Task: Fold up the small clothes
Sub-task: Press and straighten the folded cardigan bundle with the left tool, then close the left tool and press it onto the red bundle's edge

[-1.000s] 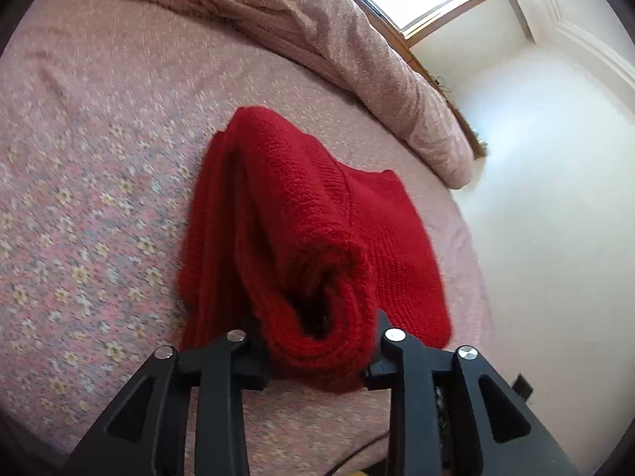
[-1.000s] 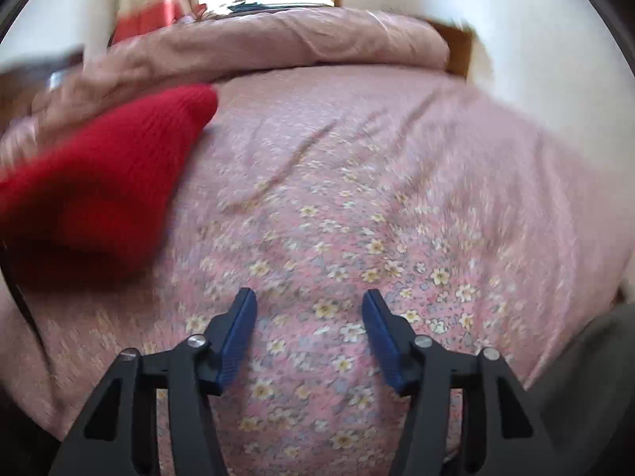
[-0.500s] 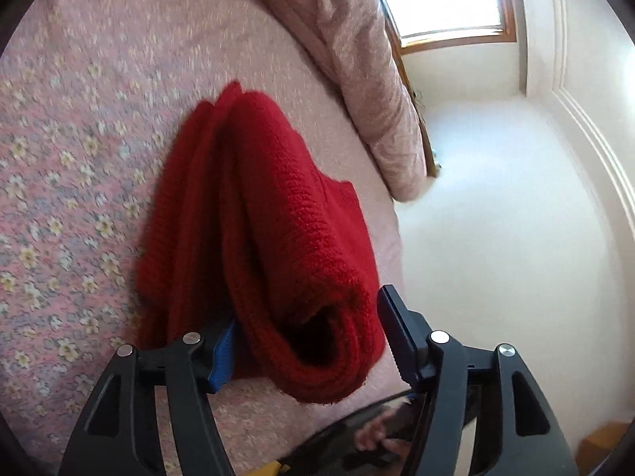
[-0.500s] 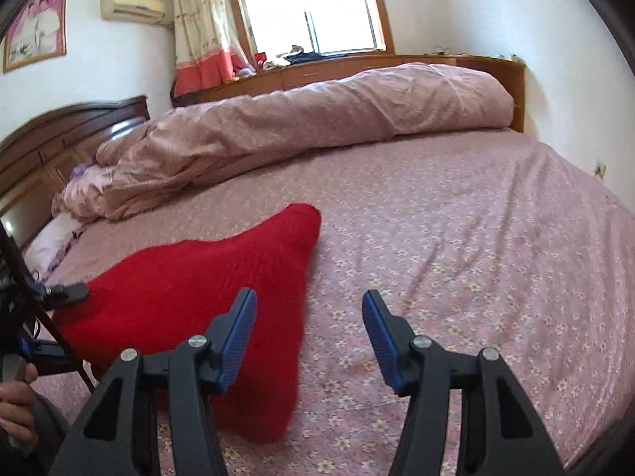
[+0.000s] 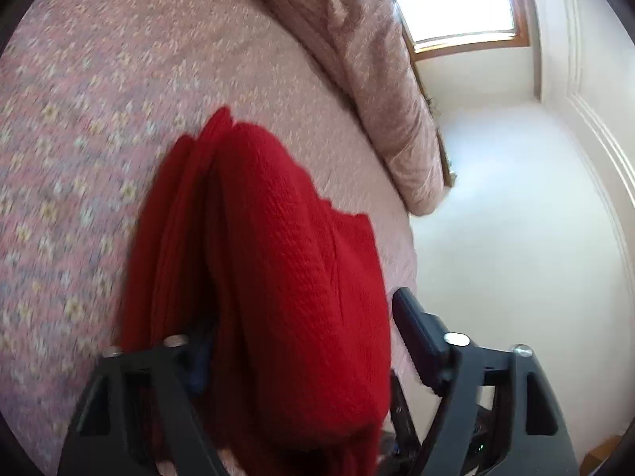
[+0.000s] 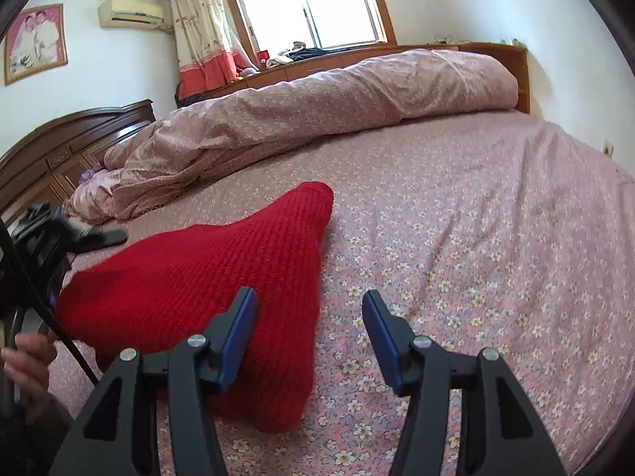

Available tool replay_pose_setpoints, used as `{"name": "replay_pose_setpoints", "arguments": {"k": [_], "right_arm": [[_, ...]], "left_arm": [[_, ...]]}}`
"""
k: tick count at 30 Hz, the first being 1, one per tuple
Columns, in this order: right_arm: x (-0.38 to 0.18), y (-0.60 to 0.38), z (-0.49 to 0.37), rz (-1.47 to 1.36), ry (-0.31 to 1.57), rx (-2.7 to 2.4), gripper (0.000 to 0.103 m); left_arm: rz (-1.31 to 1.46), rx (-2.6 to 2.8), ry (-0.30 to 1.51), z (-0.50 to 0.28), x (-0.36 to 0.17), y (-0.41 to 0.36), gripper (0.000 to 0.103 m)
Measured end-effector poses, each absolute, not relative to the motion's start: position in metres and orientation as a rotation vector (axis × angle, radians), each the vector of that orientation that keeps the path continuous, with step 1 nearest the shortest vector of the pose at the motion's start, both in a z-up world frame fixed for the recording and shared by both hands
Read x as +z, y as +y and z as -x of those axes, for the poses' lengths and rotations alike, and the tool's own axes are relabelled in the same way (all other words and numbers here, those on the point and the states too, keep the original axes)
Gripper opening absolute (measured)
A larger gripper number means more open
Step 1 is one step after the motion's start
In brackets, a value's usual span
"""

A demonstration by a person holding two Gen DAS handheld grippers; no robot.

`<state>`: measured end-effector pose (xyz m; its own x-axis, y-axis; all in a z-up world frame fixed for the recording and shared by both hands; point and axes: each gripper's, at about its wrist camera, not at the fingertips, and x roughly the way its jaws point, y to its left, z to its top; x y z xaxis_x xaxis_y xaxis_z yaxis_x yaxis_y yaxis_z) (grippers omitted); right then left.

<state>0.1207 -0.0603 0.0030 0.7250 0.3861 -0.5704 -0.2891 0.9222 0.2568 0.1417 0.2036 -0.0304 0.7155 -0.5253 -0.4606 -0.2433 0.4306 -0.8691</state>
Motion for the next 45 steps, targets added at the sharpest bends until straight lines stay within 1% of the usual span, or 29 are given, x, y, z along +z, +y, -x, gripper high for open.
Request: {"name": "replay_pose_setpoints", "arguments": {"k": [1, 2, 7, 9, 11, 13, 15, 16, 17, 19, 20, 26, 31, 34, 36, 37, 39, 40, 41, 42, 43, 44, 45], "right_arm": [[0.004, -0.060, -0.121, -0.151, 0.662, 0.373, 0.059], [0.004, -0.061, -0.122, -0.151, 0.662, 0.372, 0.059], [0.017, -0.061, -0.122, -0.195, 0.625, 0.398, 0.059], [0.027, -0.054, -0.120, -0.180, 0.582, 0.428, 0.059], [0.034, -0.041, -0.119, -0.124, 0.551, 0.468, 0.059], [0.034, -0.022, -0.121, -0.060, 0.538, 0.534, 0.058], [0.023, -0.006, -0.127, -0.015, 0.580, 0.573, 0.054], [0.008, 0.005, -0.134, 0.021, 0.652, 0.575, 0.053], [0.001, 0.010, -0.135, 0.042, 0.672, 0.568, 0.053], [-0.010, 0.013, -0.124, 0.077, 0.590, 0.568, 0.053], [-0.013, 0.012, -0.120, 0.078, 0.578, 0.571, 0.053], [-0.013, 0.000, -0.121, 0.049, 0.595, 0.624, 0.053], [-0.014, -0.005, -0.120, 0.051, 0.588, 0.642, 0.053], [-0.014, -0.004, -0.120, 0.055, 0.586, 0.641, 0.053], [-0.010, -0.003, -0.119, 0.061, 0.590, 0.627, 0.053], [-0.007, -0.003, -0.118, 0.056, 0.586, 0.619, 0.051], [0.006, -0.009, -0.111, -0.002, 0.560, 0.604, 0.034], [0.011, -0.013, -0.108, -0.036, 0.548, 0.605, 0.016], [0.016, -0.019, -0.104, -0.090, 0.537, 0.622, 0.009], [0.018, -0.021, -0.103, -0.115, 0.535, 0.633, 0.009], [0.020, -0.024, -0.102, -0.139, 0.530, 0.648, 0.007], [0.022, -0.023, -0.101, -0.142, 0.529, 0.654, 0.004], [0.023, -0.021, -0.102, -0.137, 0.530, 0.655, 0.003]], "left_arm": [[1.099, -0.172, 0.812, -0.145, -0.030, 0.203, 0.016], [1.074, -0.174, 0.794, -0.145, -0.026, 0.203, 0.015], [0.993, -0.176, 0.669, -0.120, 0.003, 0.205, 0.014], [0.976, -0.144, 0.714, -0.124, -0.005, 0.207, 0.015], [0.972, -0.105, 0.818, -0.136, -0.024, 0.207, 0.016], [0.943, -0.076, 0.829, -0.146, -0.028, 0.208, 0.017], [0.925, -0.069, 0.805, -0.150, -0.022, 0.210, 0.017], [0.920, -0.057, 0.797, -0.148, -0.020, 0.211, 0.018], [0.922, -0.047, 0.800, -0.147, -0.021, 0.210, 0.019], [0.927, -0.026, 0.808, -0.135, -0.022, 0.210, 0.020], [0.923, -0.016, 0.805, -0.129, -0.020, 0.208, 0.020], [0.729, 0.091, 0.686, -0.086, 0.019, 0.196, 0.020], [0.749, 0.111, 0.555, -0.061, 0.031, 0.206, 0.020], [0.721, 0.072, 0.520, -0.061, 0.042, 0.204, 0.020], [0.652, 0.054, 0.529, -0.070, 0.051, 0.192, 0.020], [0.613, 0.049, 0.539, -0.076, 0.054, 0.184, 0.020], [0.526, 0.031, 0.542, -0.084, 0.062, 0.161, 0.020], [0.498, 0.023, 0.541, -0.087, 0.065, 0.152, 0.020], [0.480, 0.019, 0.546, -0.088, 0.066, 0.145, 0.020], [0.467, 0.021, 0.553, -0.091, 0.064, 0.139, 0.020], [0.455, 0.022, 0.563, -0.092, 0.063, 0.134, 0.019], [0.442, 0.018, 0.587, -0.096, 0.059, 0.129, 0.014], [0.429, 0.015, 0.619, -0.098, 0.054, 0.127, 0.010]]}}
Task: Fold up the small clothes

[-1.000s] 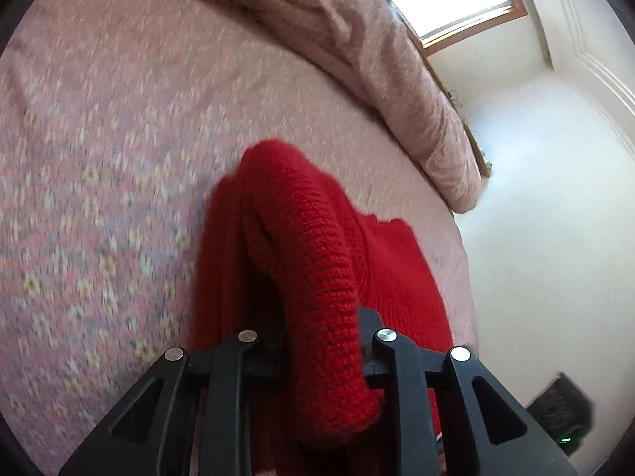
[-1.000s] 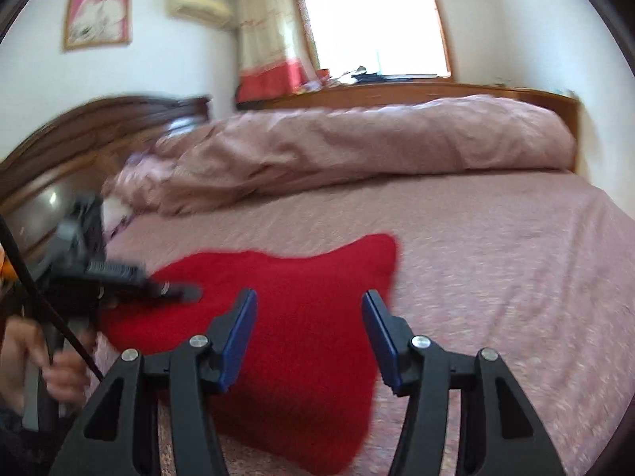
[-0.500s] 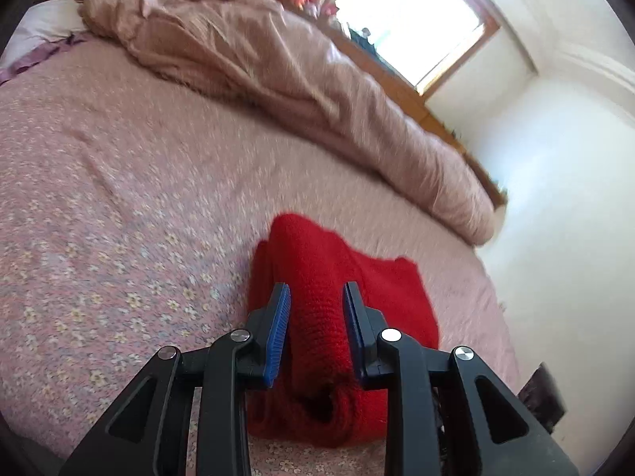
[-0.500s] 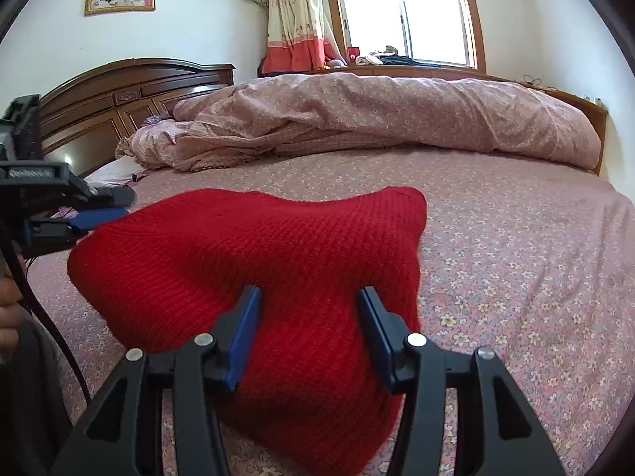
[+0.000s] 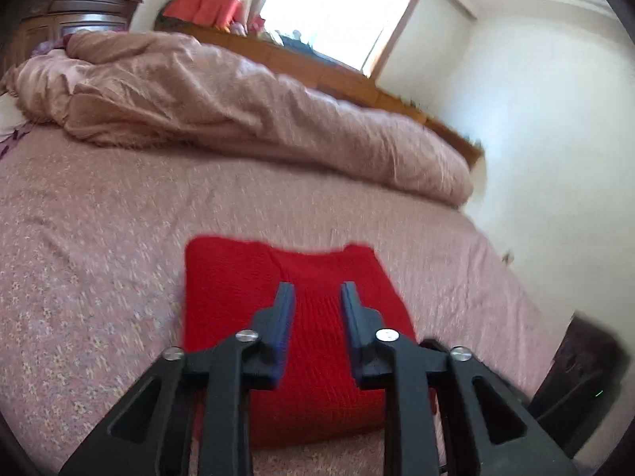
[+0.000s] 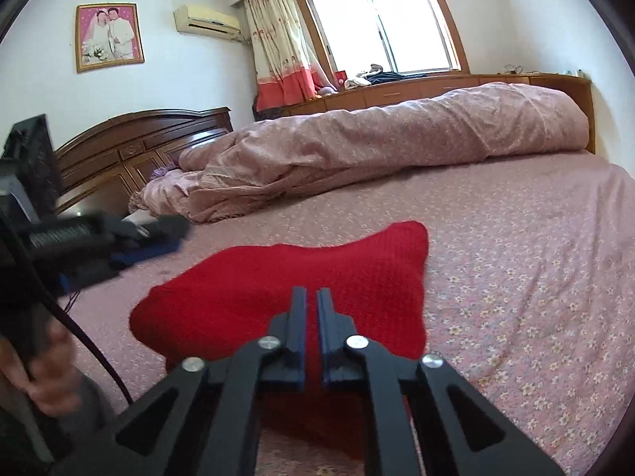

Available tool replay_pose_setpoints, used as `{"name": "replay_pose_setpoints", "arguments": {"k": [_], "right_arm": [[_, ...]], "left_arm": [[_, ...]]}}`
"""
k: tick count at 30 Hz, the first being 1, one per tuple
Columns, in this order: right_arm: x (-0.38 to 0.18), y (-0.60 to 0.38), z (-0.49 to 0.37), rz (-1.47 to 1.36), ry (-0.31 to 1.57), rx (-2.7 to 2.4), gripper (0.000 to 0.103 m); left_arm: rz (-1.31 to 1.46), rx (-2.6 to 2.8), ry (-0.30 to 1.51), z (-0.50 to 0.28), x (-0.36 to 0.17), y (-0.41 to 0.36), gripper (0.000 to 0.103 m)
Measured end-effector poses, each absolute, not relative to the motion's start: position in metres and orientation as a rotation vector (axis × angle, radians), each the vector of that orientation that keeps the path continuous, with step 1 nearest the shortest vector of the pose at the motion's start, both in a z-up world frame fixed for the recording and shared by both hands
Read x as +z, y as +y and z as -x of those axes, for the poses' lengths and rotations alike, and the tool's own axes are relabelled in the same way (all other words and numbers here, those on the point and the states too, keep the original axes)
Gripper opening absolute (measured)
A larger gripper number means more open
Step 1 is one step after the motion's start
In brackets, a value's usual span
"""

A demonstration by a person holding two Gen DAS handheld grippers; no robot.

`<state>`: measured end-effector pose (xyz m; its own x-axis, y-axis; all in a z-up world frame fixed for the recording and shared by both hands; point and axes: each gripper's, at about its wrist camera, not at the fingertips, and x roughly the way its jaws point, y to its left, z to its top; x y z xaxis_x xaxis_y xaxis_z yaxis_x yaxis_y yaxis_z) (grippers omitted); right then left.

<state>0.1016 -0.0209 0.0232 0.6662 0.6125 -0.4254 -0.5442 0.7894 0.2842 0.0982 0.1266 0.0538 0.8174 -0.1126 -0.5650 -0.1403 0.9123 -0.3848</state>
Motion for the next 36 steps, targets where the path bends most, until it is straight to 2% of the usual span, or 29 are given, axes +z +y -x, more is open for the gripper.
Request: {"name": "replay_pose_setpoints", "arguments": {"k": [4, 8, 13, 19, 24, 28, 36], "right_arm": [[0.020, -0.011, -0.101, -0.101, 0.556, 0.677, 0.002], [-0.007, -0.001, -0.108, -0.062, 0.660, 0.665, 0.000], [-0.016, 0.004, -0.100, 0.019, 0.645, 0.656, 0.000], [-0.013, -0.003, -0.103, -0.010, 0.711, 0.664, 0.000], [0.009, -0.011, -0.090, -0.142, 0.561, 0.703, 0.000], [0.002, 0.018, -0.110, -0.123, 0.621, 0.751, 0.000], [0.003, 0.031, -0.128, -0.195, 0.598, 0.785, 0.000]], "left_arm": [[0.406, 0.044, 0.733, -0.100, 0.027, 0.123, 0.005], [0.459, 0.074, 0.875, -0.101, -0.009, 0.126, 0.004], [0.447, 0.091, 0.874, -0.096, -0.015, 0.123, 0.004], [0.442, 0.091, 0.877, -0.091, -0.016, 0.115, 0.004], [0.428, 0.106, 0.855, -0.091, -0.009, 0.115, 0.004], [0.433, 0.114, 0.830, -0.090, -0.004, 0.118, 0.004], [0.462, 0.110, 0.812, -0.092, 0.000, 0.121, 0.004]]}}
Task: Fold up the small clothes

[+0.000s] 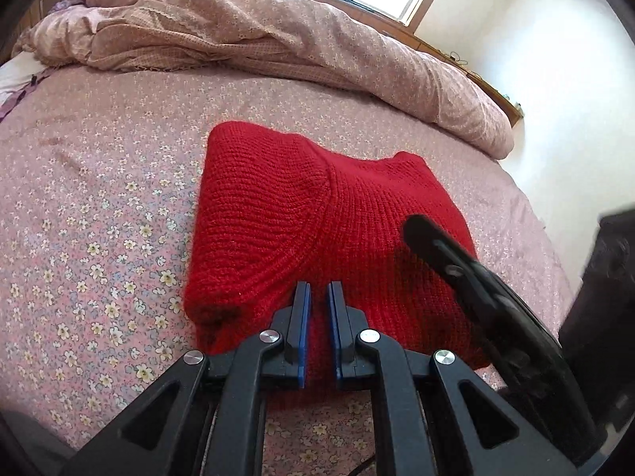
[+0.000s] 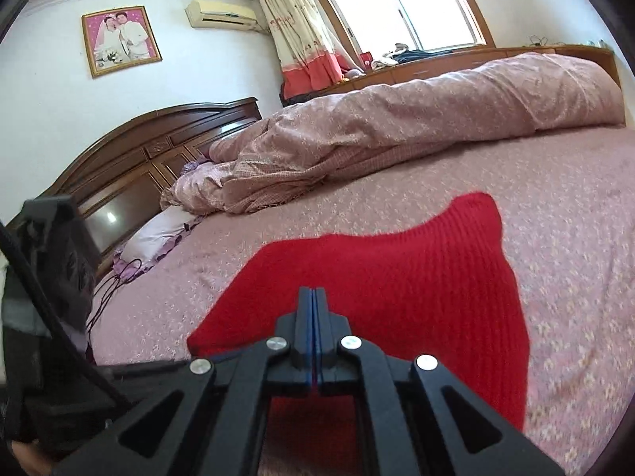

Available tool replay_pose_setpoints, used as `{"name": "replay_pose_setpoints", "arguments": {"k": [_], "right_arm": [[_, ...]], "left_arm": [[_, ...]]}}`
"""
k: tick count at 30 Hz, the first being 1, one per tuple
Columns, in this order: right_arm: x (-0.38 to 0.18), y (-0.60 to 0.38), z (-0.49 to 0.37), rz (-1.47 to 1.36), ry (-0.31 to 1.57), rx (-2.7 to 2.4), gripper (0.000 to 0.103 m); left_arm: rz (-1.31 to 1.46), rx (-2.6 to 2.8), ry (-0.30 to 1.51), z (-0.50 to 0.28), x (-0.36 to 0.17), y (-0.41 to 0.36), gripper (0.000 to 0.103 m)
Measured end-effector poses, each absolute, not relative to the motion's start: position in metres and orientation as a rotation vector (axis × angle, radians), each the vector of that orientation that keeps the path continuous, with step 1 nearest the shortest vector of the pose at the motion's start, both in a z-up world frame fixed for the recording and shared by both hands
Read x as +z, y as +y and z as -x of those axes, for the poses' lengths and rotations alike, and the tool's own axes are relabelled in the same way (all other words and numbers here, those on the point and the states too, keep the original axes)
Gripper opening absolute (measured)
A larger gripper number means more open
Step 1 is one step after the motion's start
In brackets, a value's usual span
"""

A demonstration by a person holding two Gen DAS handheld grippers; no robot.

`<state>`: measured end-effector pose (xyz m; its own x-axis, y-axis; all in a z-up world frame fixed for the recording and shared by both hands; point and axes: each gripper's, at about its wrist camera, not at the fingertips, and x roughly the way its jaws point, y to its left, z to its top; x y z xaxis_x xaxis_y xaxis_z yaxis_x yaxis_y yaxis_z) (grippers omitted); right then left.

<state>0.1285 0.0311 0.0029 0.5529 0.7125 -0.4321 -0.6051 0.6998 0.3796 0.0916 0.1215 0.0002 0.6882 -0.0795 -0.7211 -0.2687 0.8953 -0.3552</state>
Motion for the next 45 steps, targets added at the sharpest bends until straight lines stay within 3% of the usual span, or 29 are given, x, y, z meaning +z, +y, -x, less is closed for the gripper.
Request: {"name": "replay_pose_setpoints", "arguments": {"k": [7, 17, 28, 32, 39, 45], "right_arm": [[-0.024, 0.049, -0.122, -0.018, 0.677, 0.680, 0.000], [0.012, 0.008, -0.099, -0.109, 0.620, 0.626, 0.000], [-0.024, -0.001, -0.105, -0.073, 0.677, 0.609, 0.000], [-0.012, -0.002, -0.110, -0.088, 0.729, 0.595, 0.000], [0.005, -0.019, -0.110, -0.123, 0.645, 0.575, 0.000], [-0.007, -0.021, -0.117, -0.124, 0.643, 0.594, 0.000]], "left_arm": [[0.490, 0.104, 0.833, -0.093, -0.005, 0.122, 0.004], [0.462, 0.109, 0.718, -0.084, 0.016, 0.122, 0.005], [0.411, 0.136, 0.790, -0.098, 0.001, 0.115, 0.005], [0.443, 0.125, 0.759, -0.096, 0.008, 0.118, 0.005], [0.516, 0.077, 0.713, -0.105, 0.018, 0.119, 0.005], [0.376, 0.074, 0.735, -0.124, 0.013, 0.090, 0.005]]}}
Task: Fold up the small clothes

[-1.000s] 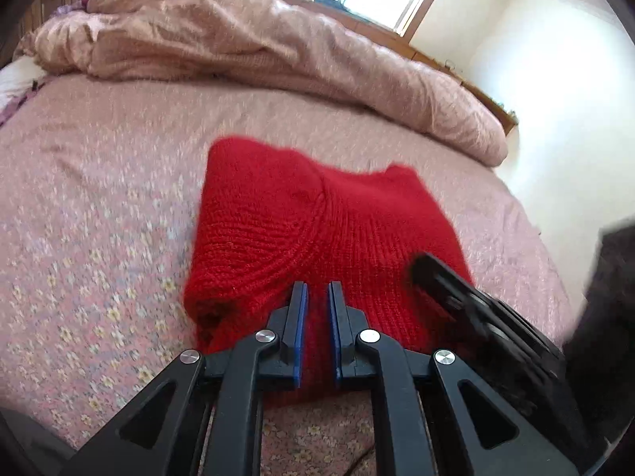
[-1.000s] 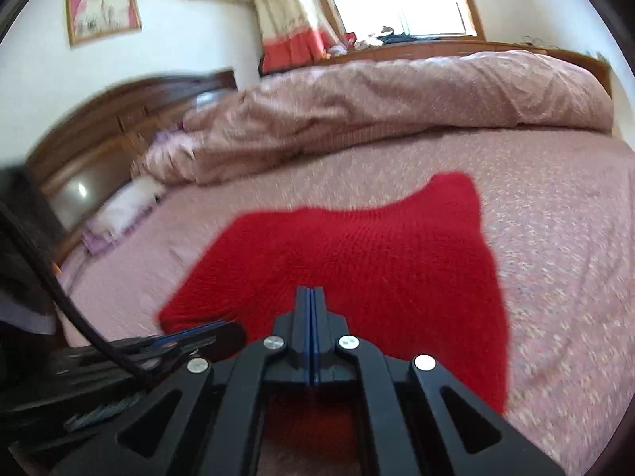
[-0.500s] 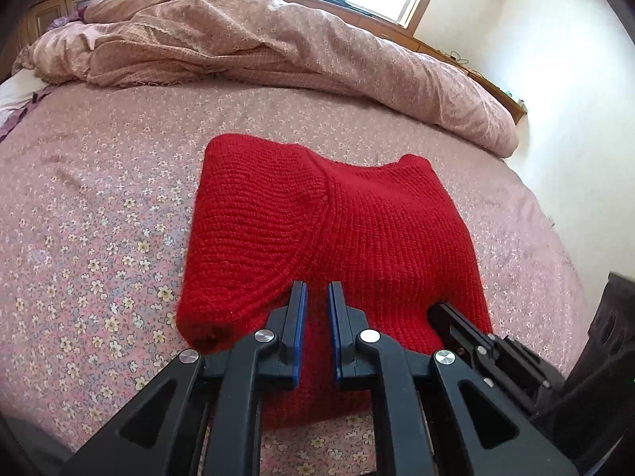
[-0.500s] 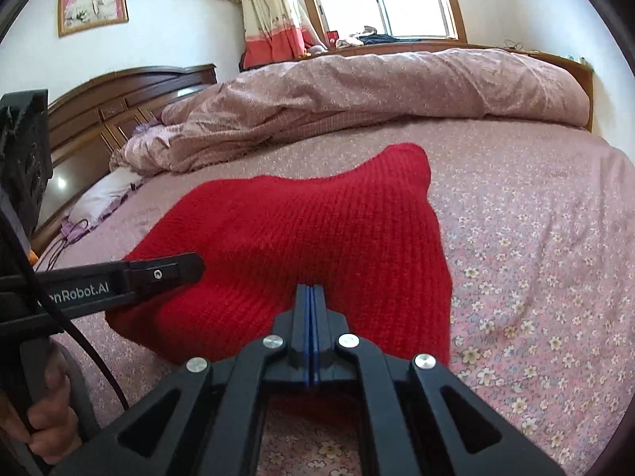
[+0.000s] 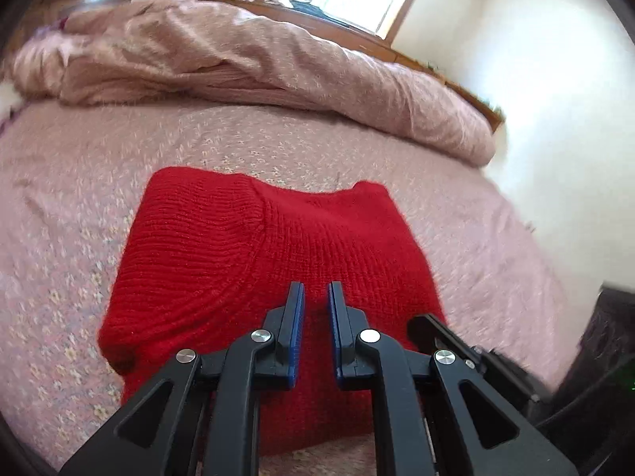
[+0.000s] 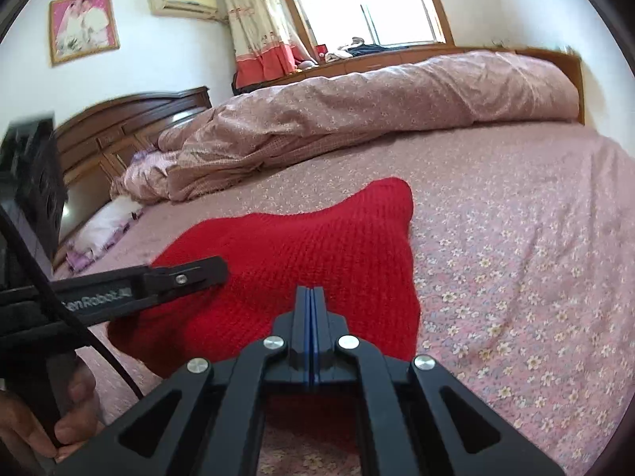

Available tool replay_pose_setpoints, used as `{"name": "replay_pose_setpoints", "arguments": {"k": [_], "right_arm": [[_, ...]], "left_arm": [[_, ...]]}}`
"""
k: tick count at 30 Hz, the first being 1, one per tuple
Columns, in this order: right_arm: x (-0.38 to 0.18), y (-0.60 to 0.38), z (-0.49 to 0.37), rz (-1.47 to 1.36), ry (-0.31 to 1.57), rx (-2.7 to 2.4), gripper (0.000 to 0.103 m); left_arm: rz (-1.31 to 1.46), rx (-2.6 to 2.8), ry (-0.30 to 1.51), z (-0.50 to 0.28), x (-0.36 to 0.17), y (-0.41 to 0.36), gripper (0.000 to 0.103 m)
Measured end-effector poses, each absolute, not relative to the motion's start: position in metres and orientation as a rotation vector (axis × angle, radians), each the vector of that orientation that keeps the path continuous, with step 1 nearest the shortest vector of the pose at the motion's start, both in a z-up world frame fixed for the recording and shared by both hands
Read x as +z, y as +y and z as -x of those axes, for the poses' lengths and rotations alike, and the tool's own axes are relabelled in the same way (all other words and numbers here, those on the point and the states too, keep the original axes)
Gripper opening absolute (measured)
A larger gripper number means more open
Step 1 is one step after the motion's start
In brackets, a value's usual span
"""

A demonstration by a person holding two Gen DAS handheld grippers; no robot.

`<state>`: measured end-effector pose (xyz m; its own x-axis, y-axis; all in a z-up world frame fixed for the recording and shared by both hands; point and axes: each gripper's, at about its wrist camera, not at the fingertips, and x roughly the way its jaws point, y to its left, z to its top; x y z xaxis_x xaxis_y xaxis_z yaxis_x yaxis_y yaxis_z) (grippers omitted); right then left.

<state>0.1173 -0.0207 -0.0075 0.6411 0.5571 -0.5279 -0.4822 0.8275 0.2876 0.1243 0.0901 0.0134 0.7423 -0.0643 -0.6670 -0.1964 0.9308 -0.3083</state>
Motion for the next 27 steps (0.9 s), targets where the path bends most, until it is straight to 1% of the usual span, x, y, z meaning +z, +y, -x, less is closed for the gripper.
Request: {"name": "replay_pose_setpoints", "arguments": {"k": [2, 8, 13, 14, 15, 16, 17, 18, 19, 20, 22, 23, 25, 26, 27], "right_arm": [[-0.017, -0.018, -0.123, -0.113, 0.686, 0.592, 0.000], [-0.028, -0.024, -0.130, -0.148, 0.732, 0.622, 0.000], [-0.019, -0.032, -0.124, -0.214, 0.681, 0.655, 0.000], [-0.016, -0.036, -0.125, -0.248, 0.679, 0.679, 0.007], [-0.014, -0.044, -0.126, -0.300, 0.682, 0.710, 0.011], [-0.012, -0.050, -0.127, -0.339, 0.686, 0.726, 0.025], [-0.009, -0.057, -0.129, -0.381, 0.686, 0.733, 0.047], [-0.006, -0.066, -0.130, -0.421, 0.678, 0.723, 0.059], [-0.004, -0.072, -0.132, -0.443, 0.672, 0.714, 0.072], [-0.003, -0.079, -0.133, -0.468, 0.667, 0.713, 0.074], [-0.004, -0.087, -0.139, -0.510, 0.681, 0.723, 0.079], [-0.010, -0.091, -0.144, -0.534, 0.718, 0.727, 0.082], [-0.023, -0.092, -0.153, -0.573, 0.805, 0.743, 0.084], [-0.027, -0.091, -0.157, -0.586, 0.835, 0.750, 0.084], [-0.036, -0.090, -0.161, -0.607, 0.886, 0.763, 0.084]], "left_arm": [[0.329, 0.092, 0.748, -0.125, 0.008, 0.084, 0.005], [0.371, 0.085, 0.757, -0.125, 0.000, 0.090, 0.006], [0.421, 0.041, 0.720, -0.111, 0.011, 0.100, 0.006], [0.415, 0.041, 0.713, -0.107, 0.015, 0.103, 0.006], [0.397, 0.056, 0.708, -0.103, 0.019, 0.106, 0.006], [0.383, 0.069, 0.707, -0.099, 0.022, 0.109, 0.008], [0.371, 0.086, 0.712, -0.095, 0.026, 0.112, 0.017], [0.363, 0.095, 0.711, -0.091, 0.030, 0.116, 0.022], [0.359, 0.089, 0.701, -0.086, 0.034, 0.120, 0.032], [0.356, 0.094, 0.698, -0.084, 0.037, 0.124, 0.042], [0.353, 0.113, 0.711, -0.083, 0.037, 0.130, 0.051], [0.349, 0.128, 0.724, -0.084, 0.036, 0.133, 0.052], [0.345, 0.150, 0.740, -0.083, 0.035, 0.137, 0.054], [0.348, 0.151, 0.742, -0.082, 0.035, 0.139, 0.062], [0.358, 0.143, 0.755, -0.082, 0.032, 0.142, 0.068]]}}
